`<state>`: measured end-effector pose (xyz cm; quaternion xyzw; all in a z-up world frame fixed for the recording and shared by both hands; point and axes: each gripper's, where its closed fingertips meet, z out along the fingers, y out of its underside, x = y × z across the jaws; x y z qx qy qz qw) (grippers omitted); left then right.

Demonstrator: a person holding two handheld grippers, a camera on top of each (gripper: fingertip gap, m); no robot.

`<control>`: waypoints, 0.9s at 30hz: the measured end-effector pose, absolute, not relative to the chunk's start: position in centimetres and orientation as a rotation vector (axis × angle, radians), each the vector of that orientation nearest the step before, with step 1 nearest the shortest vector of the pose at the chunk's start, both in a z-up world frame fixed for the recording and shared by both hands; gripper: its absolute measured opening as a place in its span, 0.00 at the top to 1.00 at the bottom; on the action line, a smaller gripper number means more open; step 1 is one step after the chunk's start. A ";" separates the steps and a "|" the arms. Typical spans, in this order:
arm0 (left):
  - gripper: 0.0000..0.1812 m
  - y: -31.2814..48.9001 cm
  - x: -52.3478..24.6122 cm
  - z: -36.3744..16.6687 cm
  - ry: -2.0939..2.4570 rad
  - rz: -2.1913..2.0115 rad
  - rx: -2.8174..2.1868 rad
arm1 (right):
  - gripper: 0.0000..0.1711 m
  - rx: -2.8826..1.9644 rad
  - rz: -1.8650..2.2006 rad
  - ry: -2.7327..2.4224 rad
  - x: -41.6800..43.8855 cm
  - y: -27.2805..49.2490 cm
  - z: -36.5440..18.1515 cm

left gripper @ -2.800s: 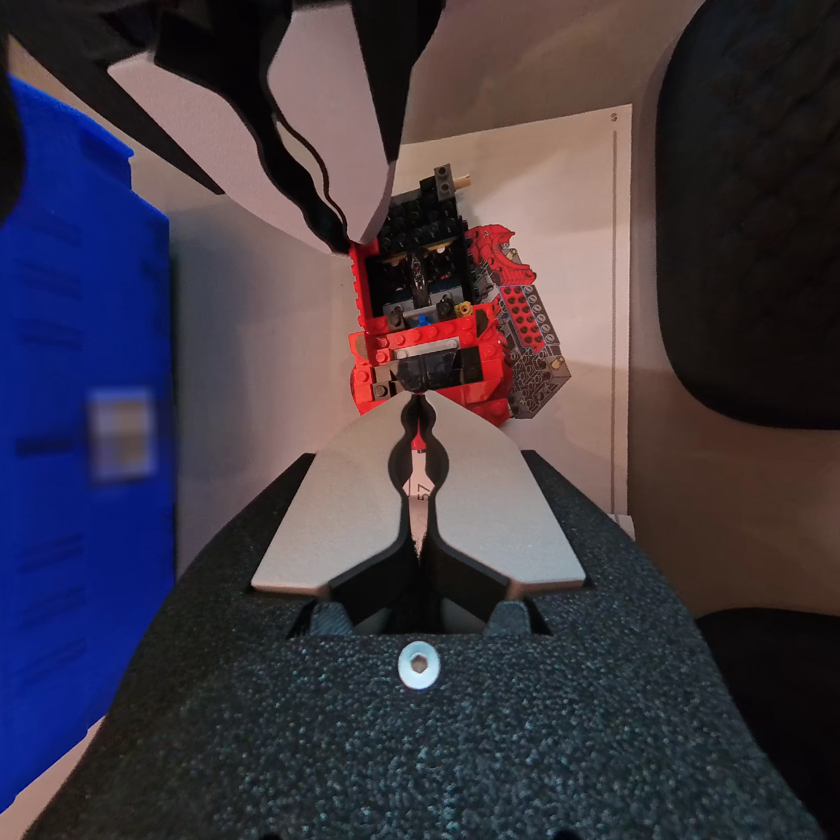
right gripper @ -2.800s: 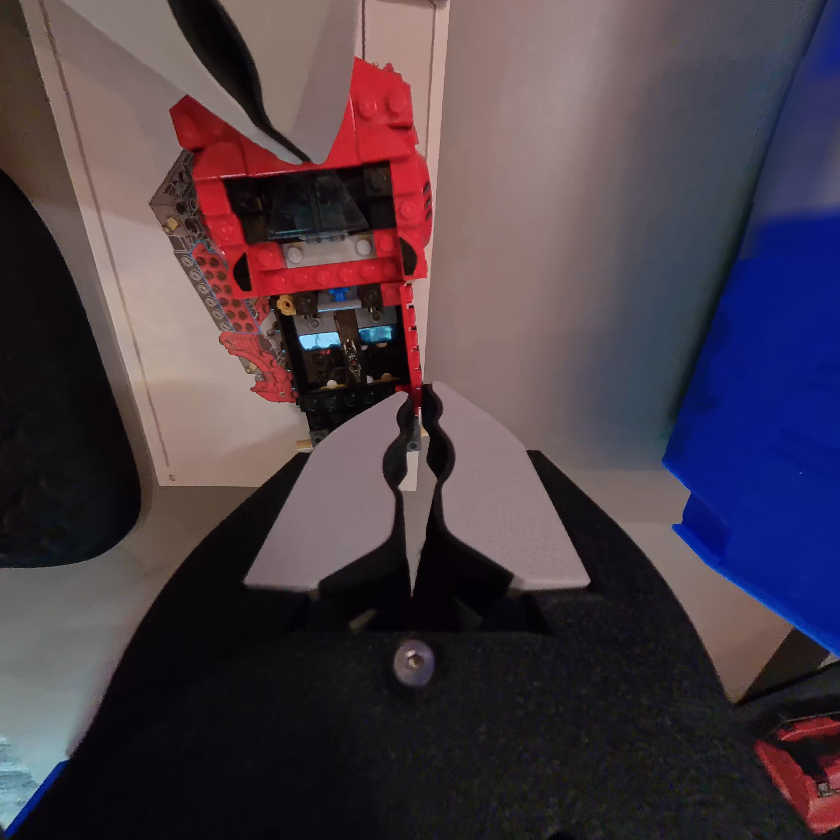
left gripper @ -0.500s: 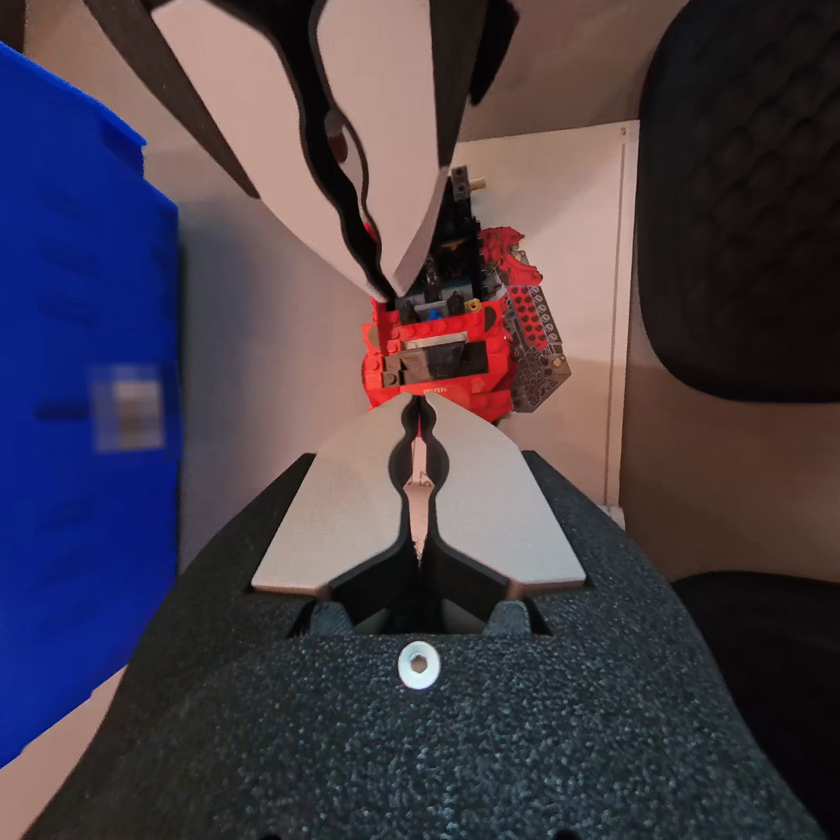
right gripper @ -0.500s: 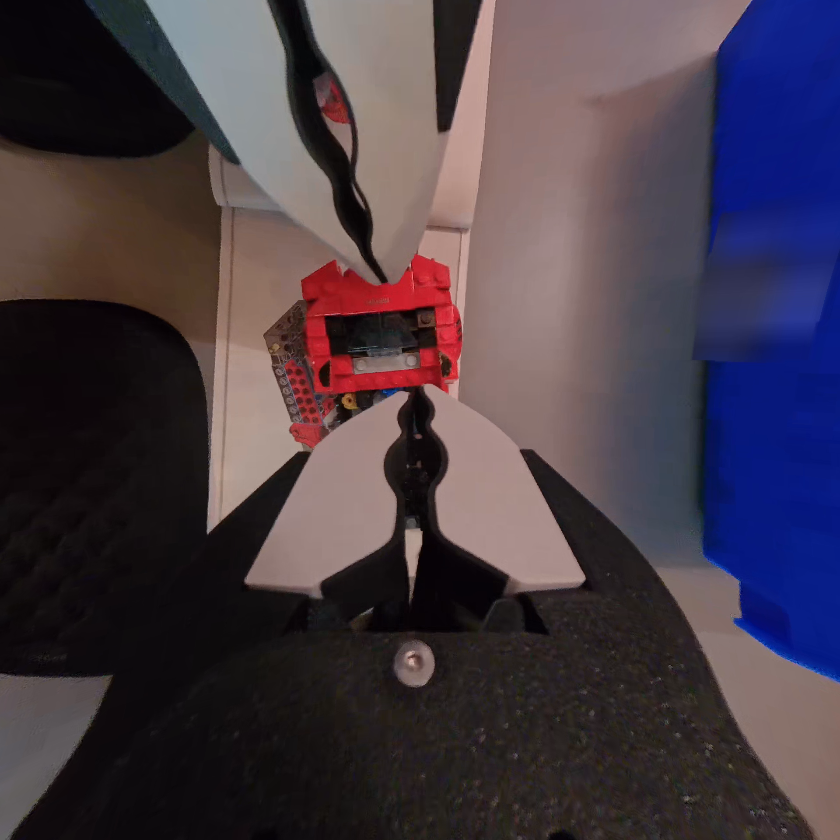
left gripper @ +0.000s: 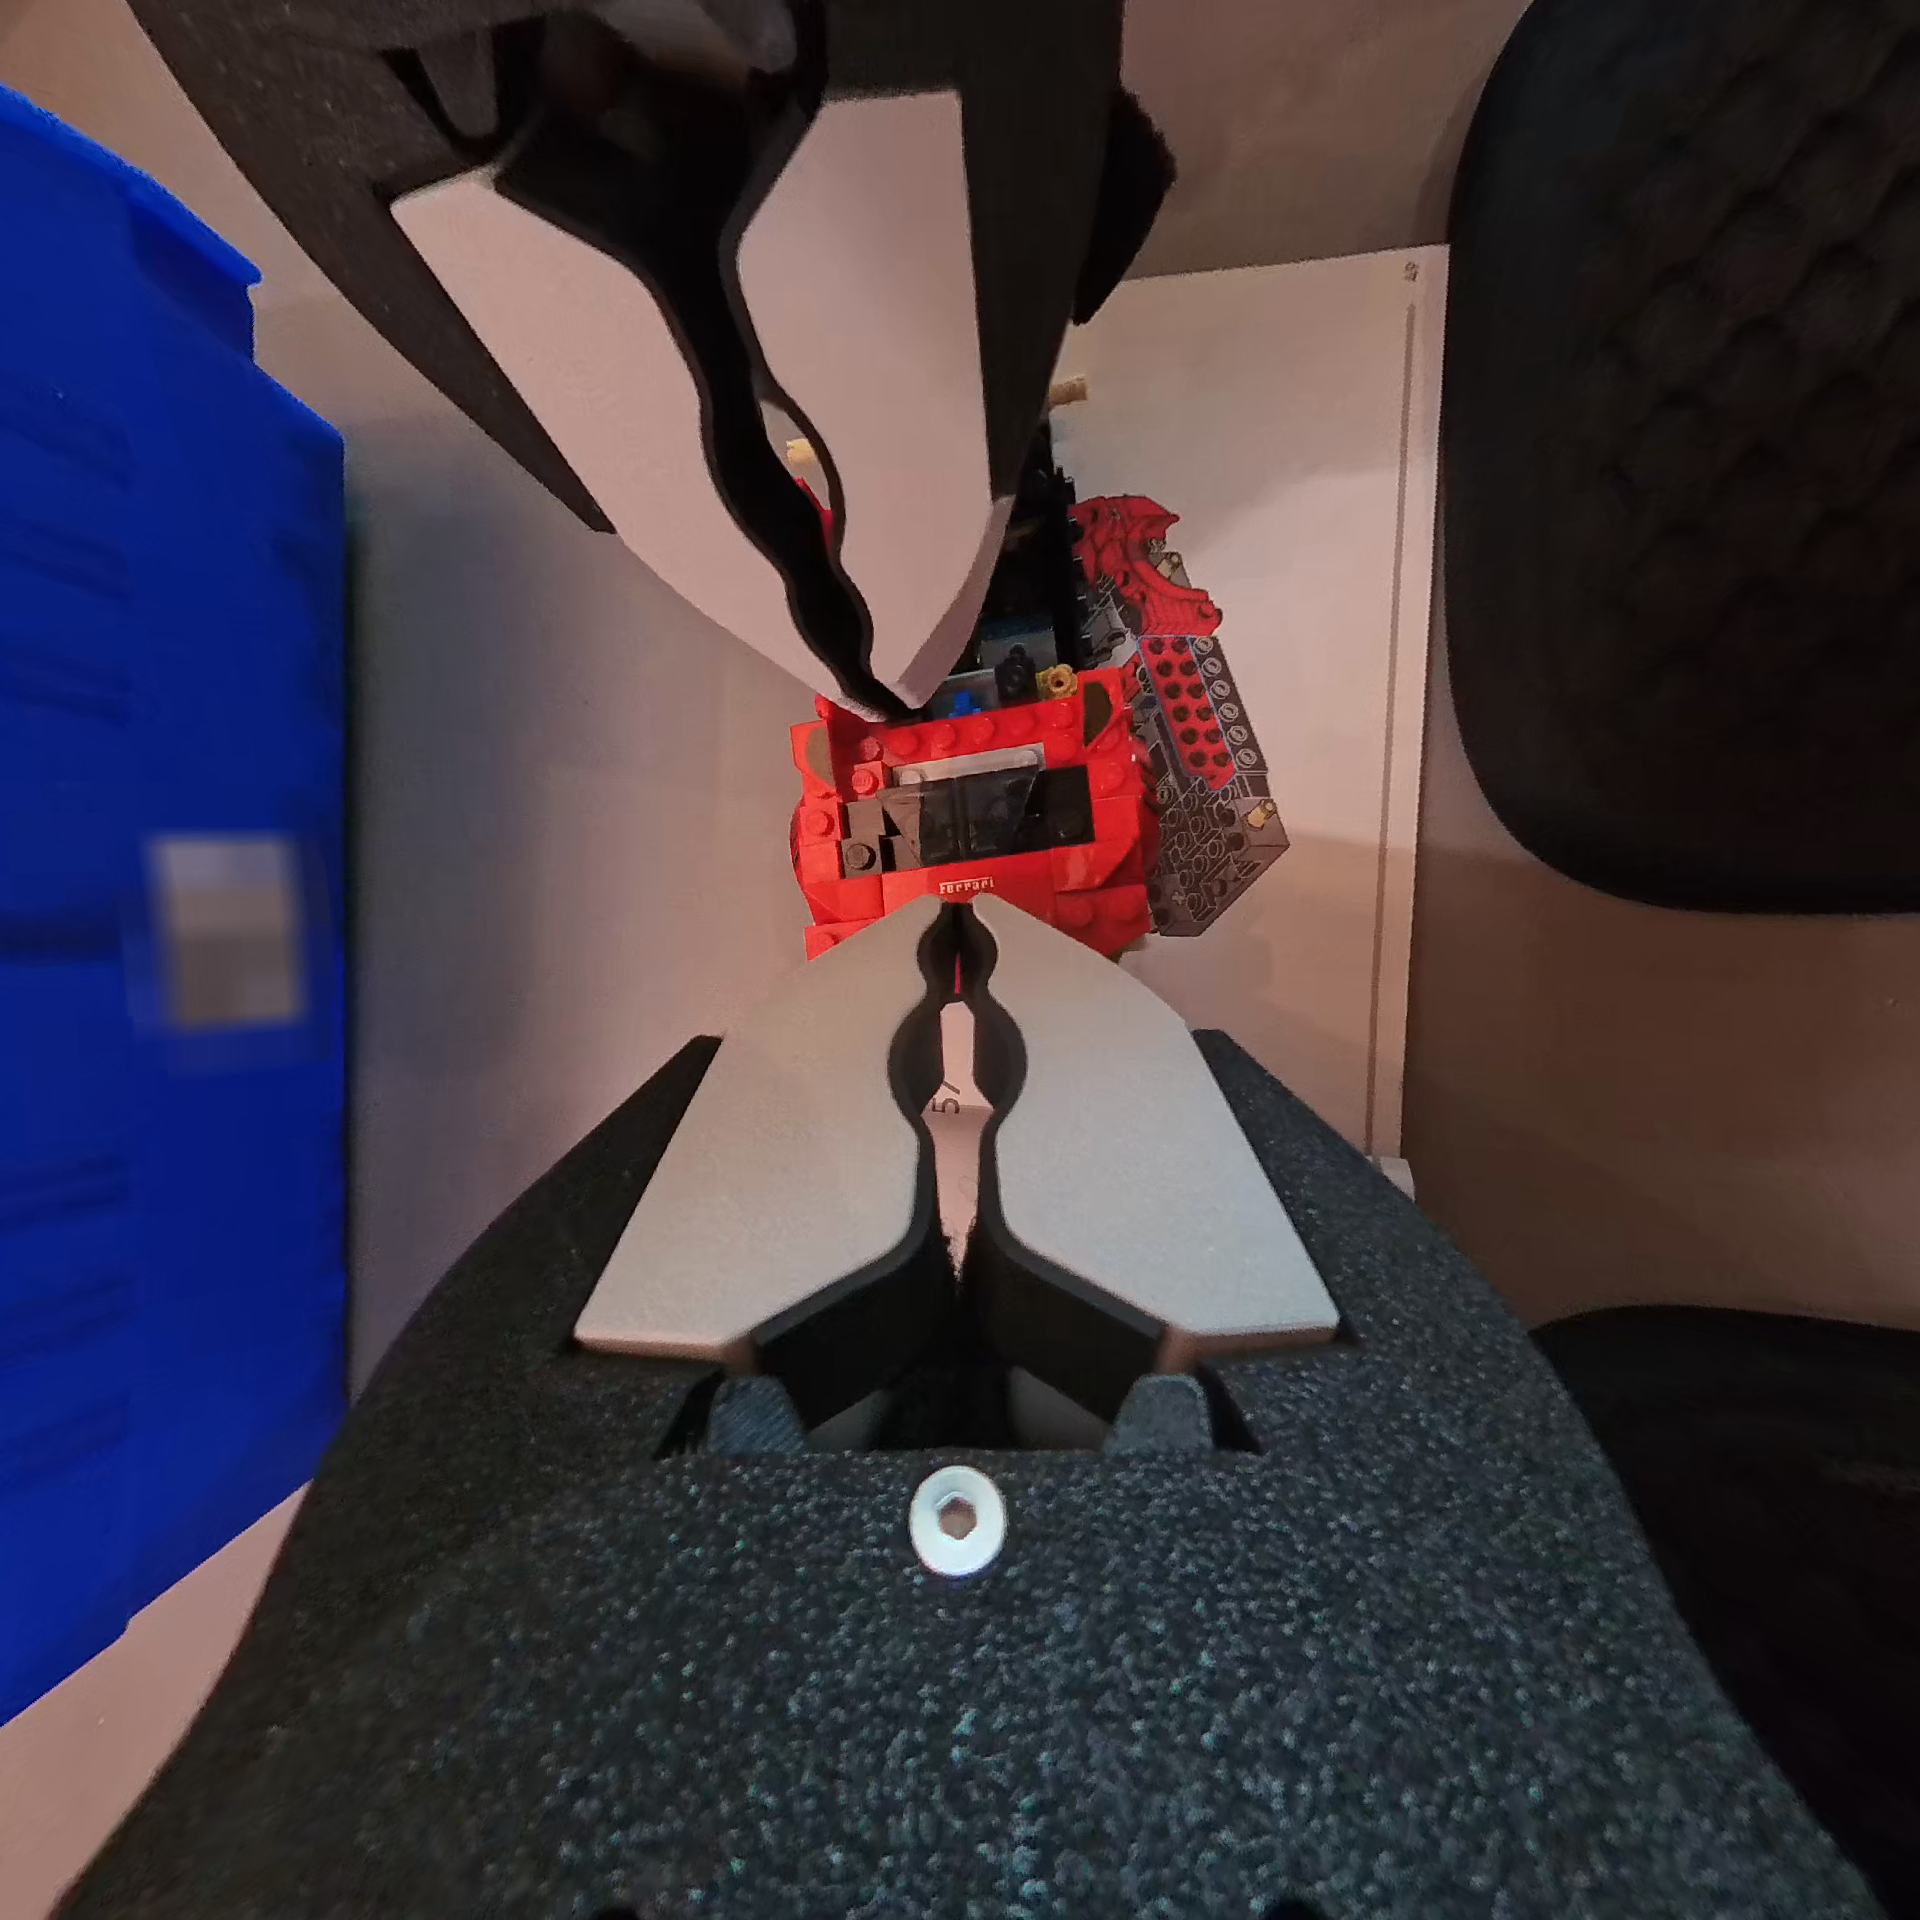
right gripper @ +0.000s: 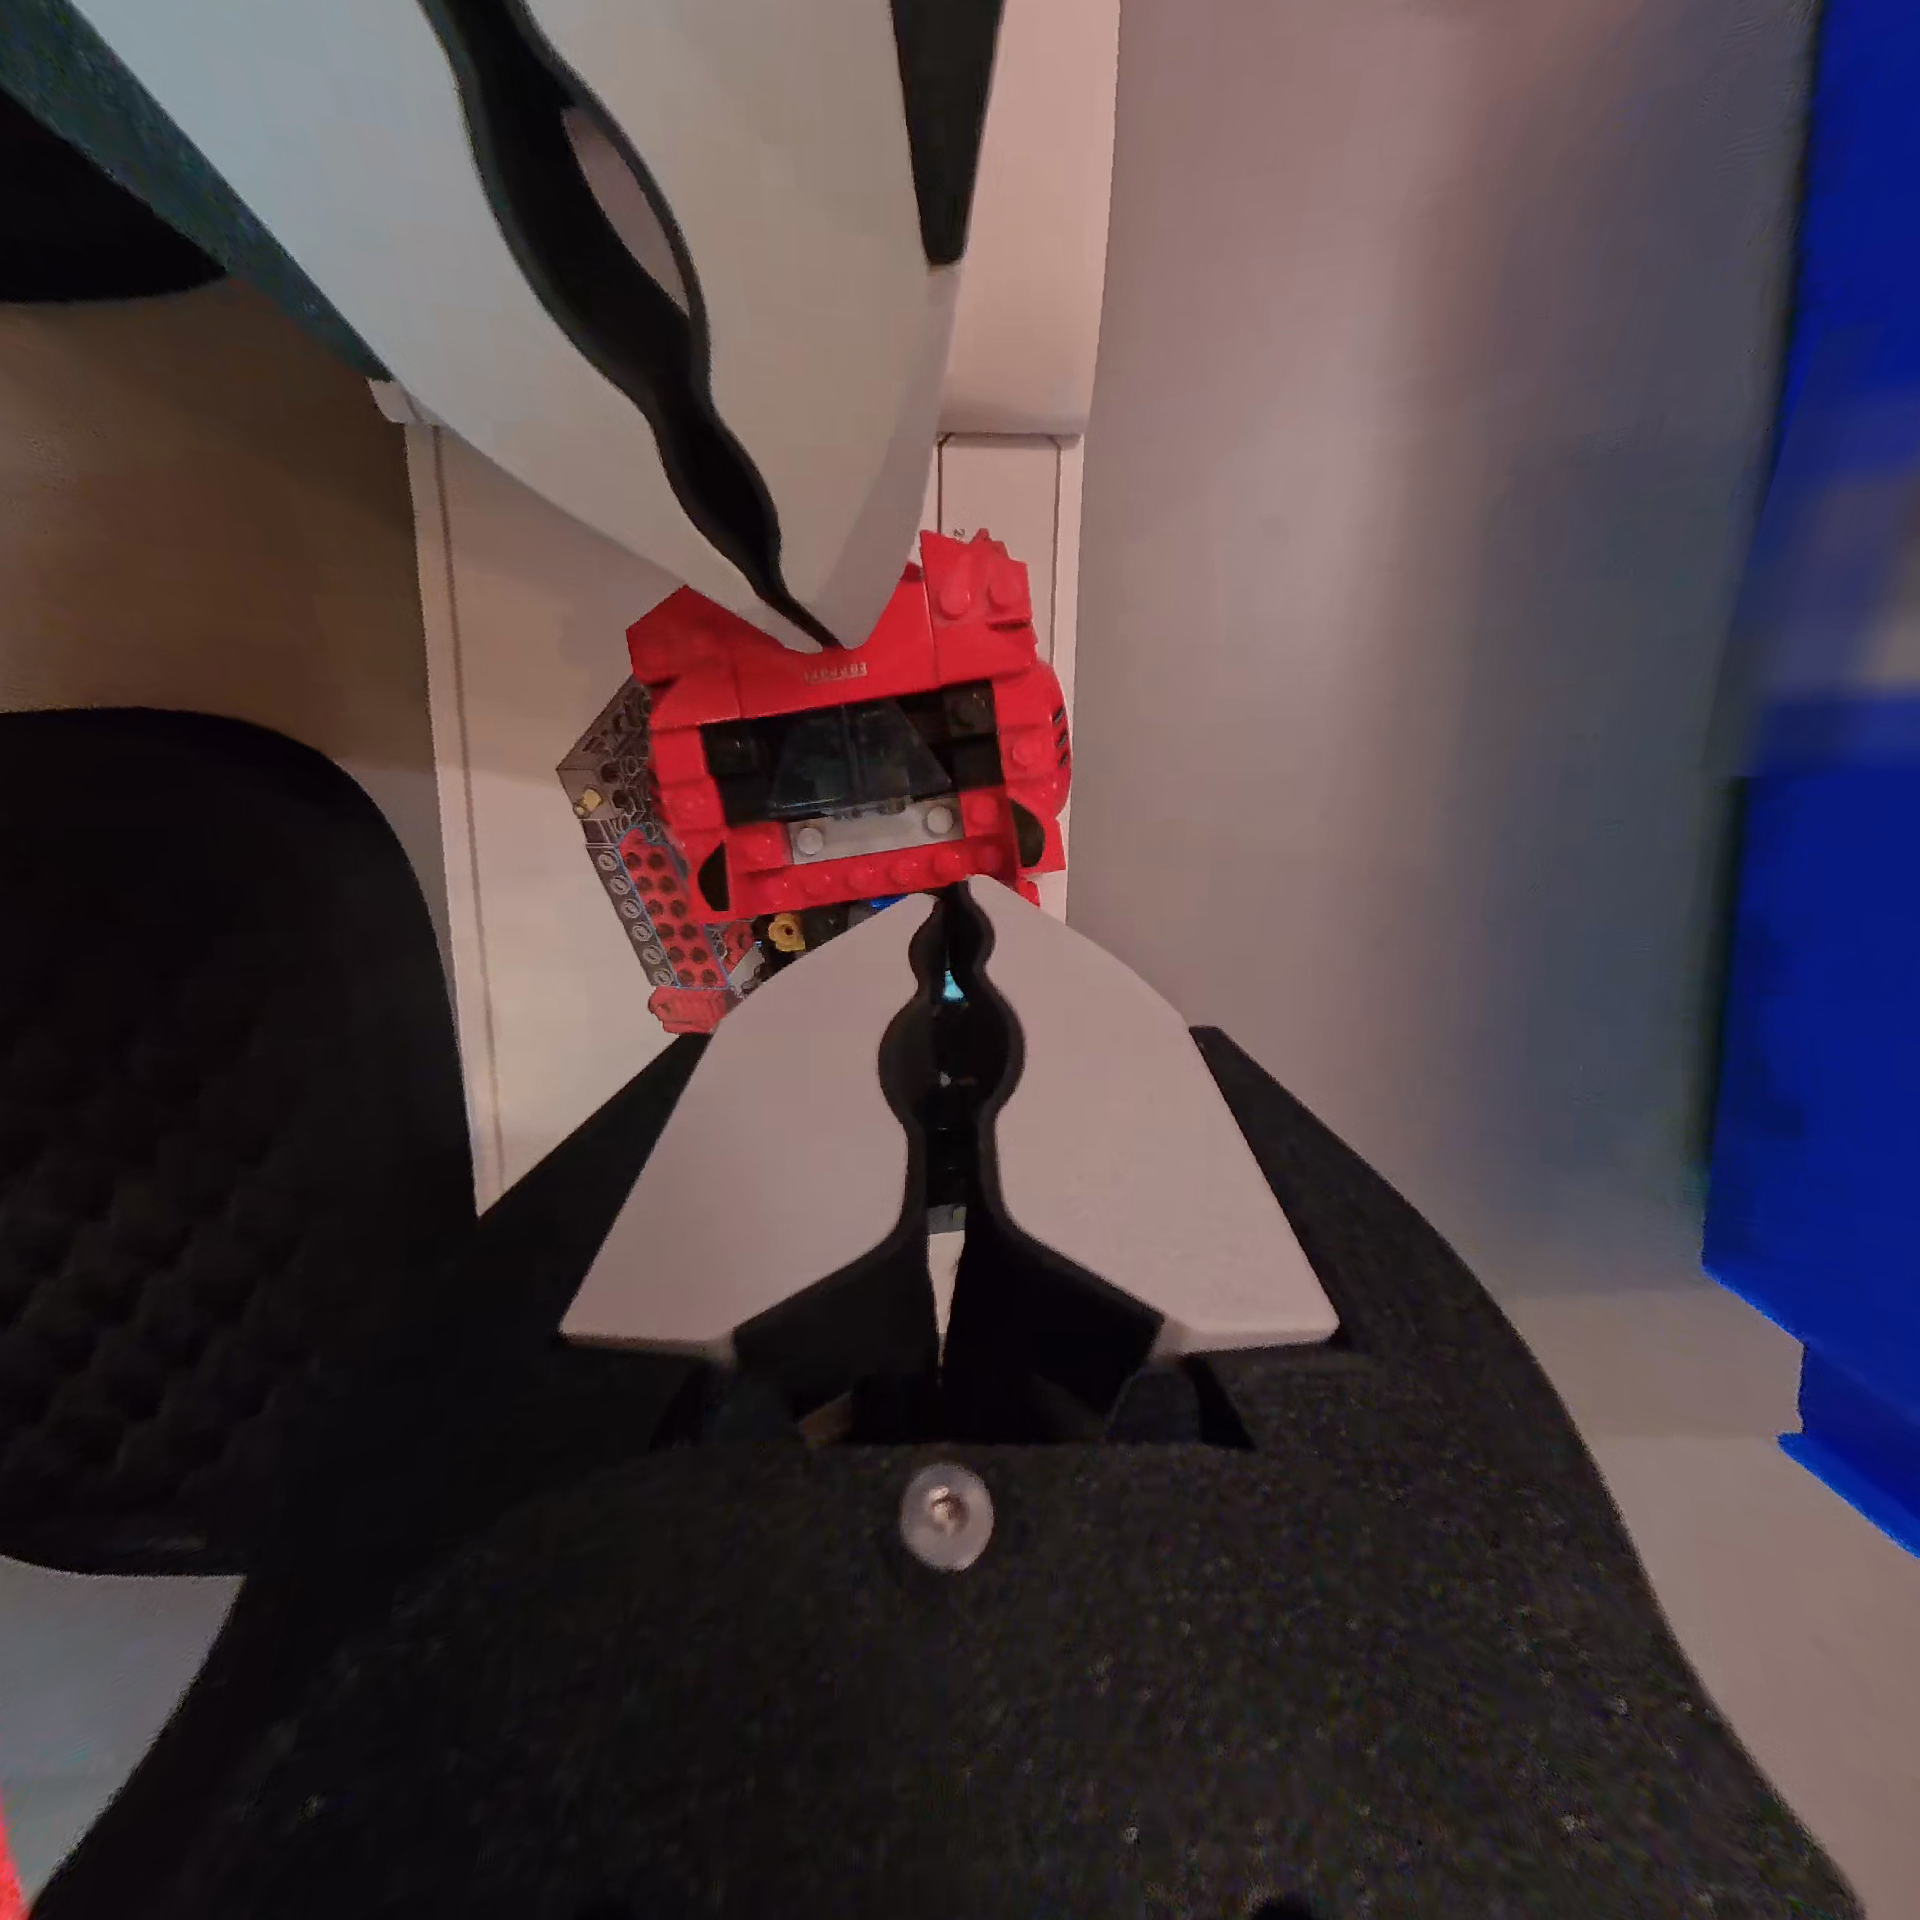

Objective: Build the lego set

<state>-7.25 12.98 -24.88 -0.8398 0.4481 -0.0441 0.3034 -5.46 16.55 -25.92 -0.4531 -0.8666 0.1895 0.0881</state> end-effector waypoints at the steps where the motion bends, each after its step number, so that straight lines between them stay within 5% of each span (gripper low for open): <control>1: 1.00 13.0 -7.2 -24.9 1.182 -0.121 -2.223 | 1.00 -1.362 0.555 -2.576 -5.5 16.6 -25.9; 26: 1.00 13.0 -7.2 -25.0 1.247 -0.041 -2.234 | 1.00 -1.419 0.546 -2.512 -5.5 16.5 -25.8; 27: 1.00 13.0 -7.2 -25.0 1.239 -0.046 -2.237 | 0.92 -1.431 0.612 -2.494 -5.5 16.4 -25.4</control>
